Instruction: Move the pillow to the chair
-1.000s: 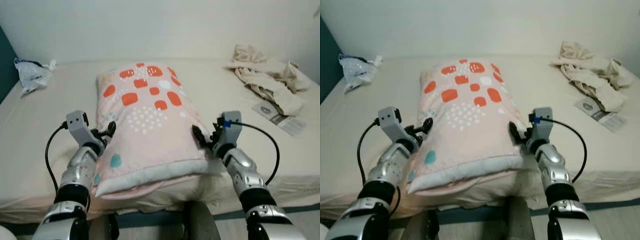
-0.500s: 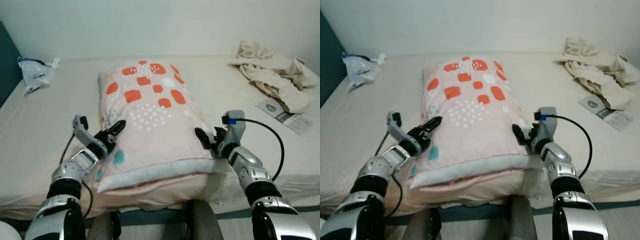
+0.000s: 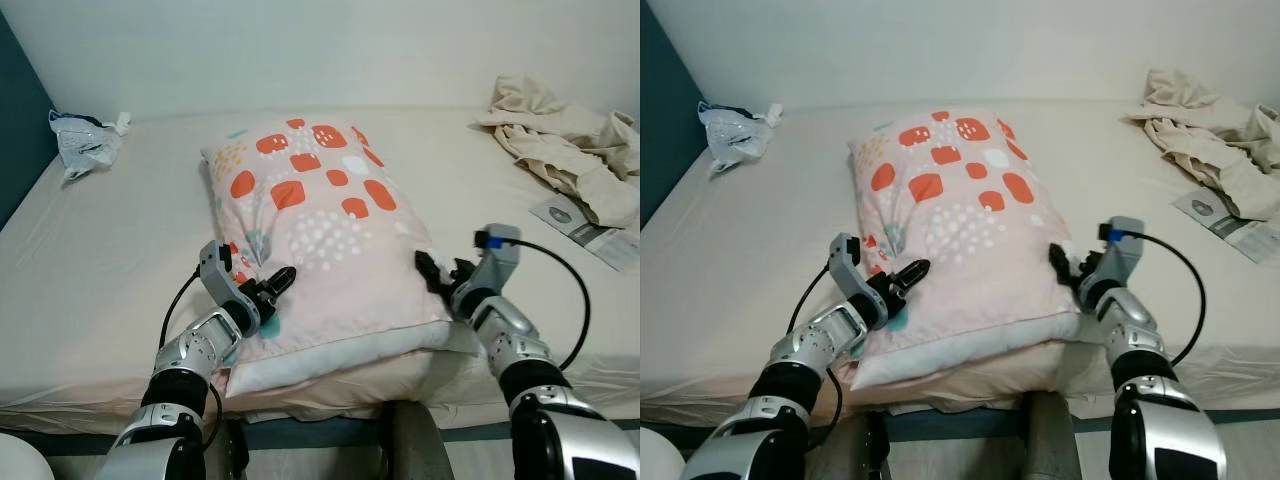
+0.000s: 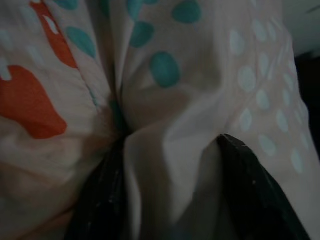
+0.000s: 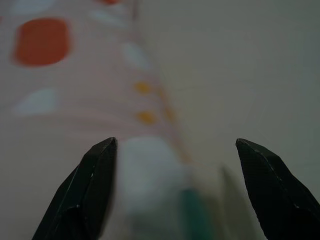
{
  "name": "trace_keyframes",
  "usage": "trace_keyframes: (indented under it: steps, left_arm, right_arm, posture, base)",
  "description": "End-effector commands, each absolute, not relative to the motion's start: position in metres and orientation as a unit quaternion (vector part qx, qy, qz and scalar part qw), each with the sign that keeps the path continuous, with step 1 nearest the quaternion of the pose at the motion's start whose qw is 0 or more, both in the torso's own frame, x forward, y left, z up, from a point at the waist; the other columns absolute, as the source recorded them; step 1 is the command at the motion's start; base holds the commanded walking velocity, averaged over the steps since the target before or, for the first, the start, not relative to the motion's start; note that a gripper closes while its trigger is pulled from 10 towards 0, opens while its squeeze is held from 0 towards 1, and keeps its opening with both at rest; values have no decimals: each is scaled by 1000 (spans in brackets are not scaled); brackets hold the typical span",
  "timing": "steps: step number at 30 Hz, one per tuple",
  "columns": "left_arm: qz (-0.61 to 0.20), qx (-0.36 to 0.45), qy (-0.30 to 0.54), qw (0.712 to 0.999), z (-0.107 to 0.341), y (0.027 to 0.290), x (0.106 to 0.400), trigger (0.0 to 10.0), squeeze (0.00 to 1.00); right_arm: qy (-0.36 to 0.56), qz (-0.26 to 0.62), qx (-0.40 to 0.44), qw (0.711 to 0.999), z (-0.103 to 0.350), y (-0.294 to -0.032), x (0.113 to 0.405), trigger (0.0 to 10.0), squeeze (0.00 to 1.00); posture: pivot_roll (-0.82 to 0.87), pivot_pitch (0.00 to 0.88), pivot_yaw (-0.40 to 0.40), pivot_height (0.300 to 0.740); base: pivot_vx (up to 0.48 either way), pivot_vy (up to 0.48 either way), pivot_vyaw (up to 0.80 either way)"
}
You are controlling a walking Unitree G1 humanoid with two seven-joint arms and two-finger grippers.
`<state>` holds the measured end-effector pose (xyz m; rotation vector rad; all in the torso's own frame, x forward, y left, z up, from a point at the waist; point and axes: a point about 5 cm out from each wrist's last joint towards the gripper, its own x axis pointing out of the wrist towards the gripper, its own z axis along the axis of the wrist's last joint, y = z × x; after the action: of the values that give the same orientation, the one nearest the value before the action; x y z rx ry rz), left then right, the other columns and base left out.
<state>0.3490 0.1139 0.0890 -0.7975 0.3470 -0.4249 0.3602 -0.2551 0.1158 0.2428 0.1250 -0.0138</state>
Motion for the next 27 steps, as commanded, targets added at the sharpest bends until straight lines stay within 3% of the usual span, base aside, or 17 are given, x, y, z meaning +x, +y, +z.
trace_keyframes:
  steps: [1,8,13,15,17,22,23,27]
  left_arm:
    - [-210,-377,214,876,70,104,337,0,0]
    - [-211,-372,209,879,72,114,337,0,0]
    - [-206,-378,207,878,73,117,337,0,0]
    - [-207,-378,207,878,73,117,337,0,0]
    - [-217,-380,209,875,73,114,336,0,0]
    - [-240,-381,212,867,75,109,333,0,0]
    - [-249,-381,212,865,76,107,332,0,0]
    - [-264,-359,211,870,78,104,328,0,0]
  right_arm:
    - [77,-30,131,988,108,-260,356,10000,0]
    - [195,79,236,949,71,-216,348,10000,0]
    - [268,179,289,902,52,-174,337,10000,0]
    - [270,190,299,895,52,-170,337,10000,0]
    - [267,251,335,868,56,-148,337,10000,0]
    - [251,310,335,853,66,-133,339,10000,0]
    - [244,308,331,858,68,-132,342,0,0]
    - [220,301,326,869,77,-134,348,0,0]
  posture:
    - [-14,194,23,551]
    - [-2,189,25,551]
    - [-5,186,17,551]
    - [-5,186,17,551]
    - [-9,182,12,551]
    - [-18,177,10,551]
    - [-19,174,9,551]
    - [-21,168,8,551]
  base:
    - [0,0,0]
    - [0,0,0]
    - [0,0,0]
    - [0,0,0]
    - [0,0,0]
    - [0,0,0]
    - [0,0,0]
    - [0,0,0]
